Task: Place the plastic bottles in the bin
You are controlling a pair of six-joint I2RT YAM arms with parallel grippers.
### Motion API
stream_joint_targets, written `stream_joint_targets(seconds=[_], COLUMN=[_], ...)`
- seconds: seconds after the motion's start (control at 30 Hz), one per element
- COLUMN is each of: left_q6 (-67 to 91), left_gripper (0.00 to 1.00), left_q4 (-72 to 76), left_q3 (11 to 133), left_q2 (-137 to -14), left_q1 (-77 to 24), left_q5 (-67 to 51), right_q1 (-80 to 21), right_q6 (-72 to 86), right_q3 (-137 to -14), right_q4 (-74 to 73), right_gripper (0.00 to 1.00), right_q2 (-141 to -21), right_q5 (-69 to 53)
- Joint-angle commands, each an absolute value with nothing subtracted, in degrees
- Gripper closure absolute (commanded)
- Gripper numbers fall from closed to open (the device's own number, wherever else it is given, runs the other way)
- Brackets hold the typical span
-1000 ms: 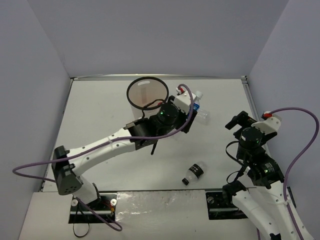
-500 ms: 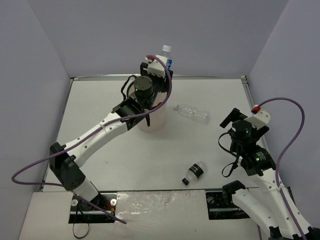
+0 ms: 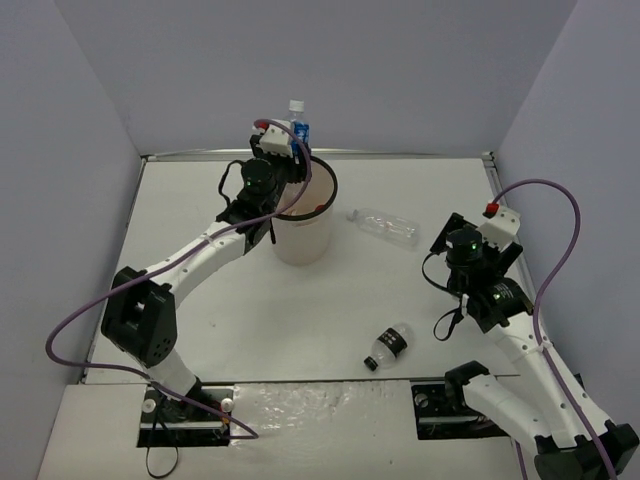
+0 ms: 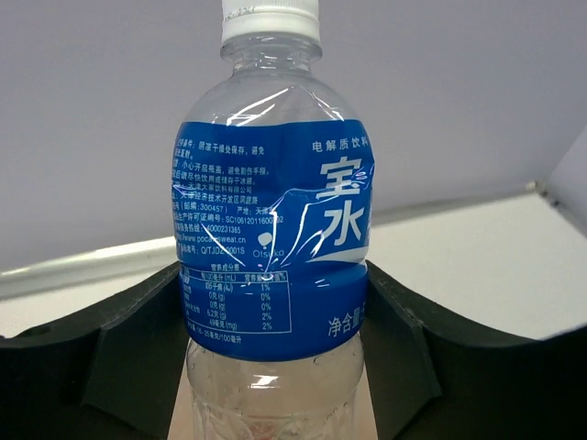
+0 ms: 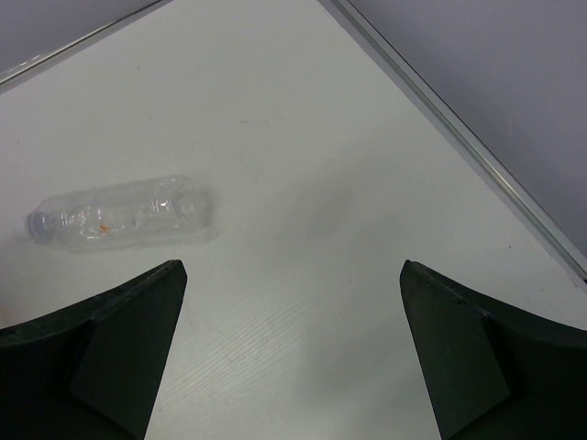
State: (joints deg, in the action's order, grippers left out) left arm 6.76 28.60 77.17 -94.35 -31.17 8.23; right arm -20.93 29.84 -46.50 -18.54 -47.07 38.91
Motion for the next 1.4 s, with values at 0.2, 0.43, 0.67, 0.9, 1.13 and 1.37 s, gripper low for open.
stream_joint_targets(seconds=[0.2,0.43,0.67,0.9,1.13,1.37], left_q6=[7.8,8.7,9.9,13.7,22.2,29.0], left_gripper=[0.03,0.03,0.03,0.03,0.03,0.03], left_q4=[32.8,23.7,-7.0,-14.7,-20.4,-28.0], left_q3=[73.9,77.7,88.1,70.8,55.3,54.7], left_q2=[-87.5,-82.6,-74.3,-56.2,-42.2,-45.0], left_q1=[-31.7,-31.7,-31.7,-31.7,-31.6,-30.1], left_q5=[7.2,7.0,8.1,20.6,31.5,38.7], right_q1=[-20.7,-20.7,-21.7,-31.3,-37.8,-42.2], right_q6=[30.3,33.7,39.9,49.9,60.3,63.2], right_q3=[-48.0,-46.7,-40.0,-37.6,-32.4,-30.4], right_q4=[-15.3,-15.4,-19.2,-28.1,-31.9,-31.9], right_gripper=[0.0,0.0,0.0,0.0,0.0,0.0], right_q2=[-48.6,-47.6,-48.4,-49.1,-52.3,-56.5], right_q5=[39.1,21.5,2.4,4.9,8.4,7.7])
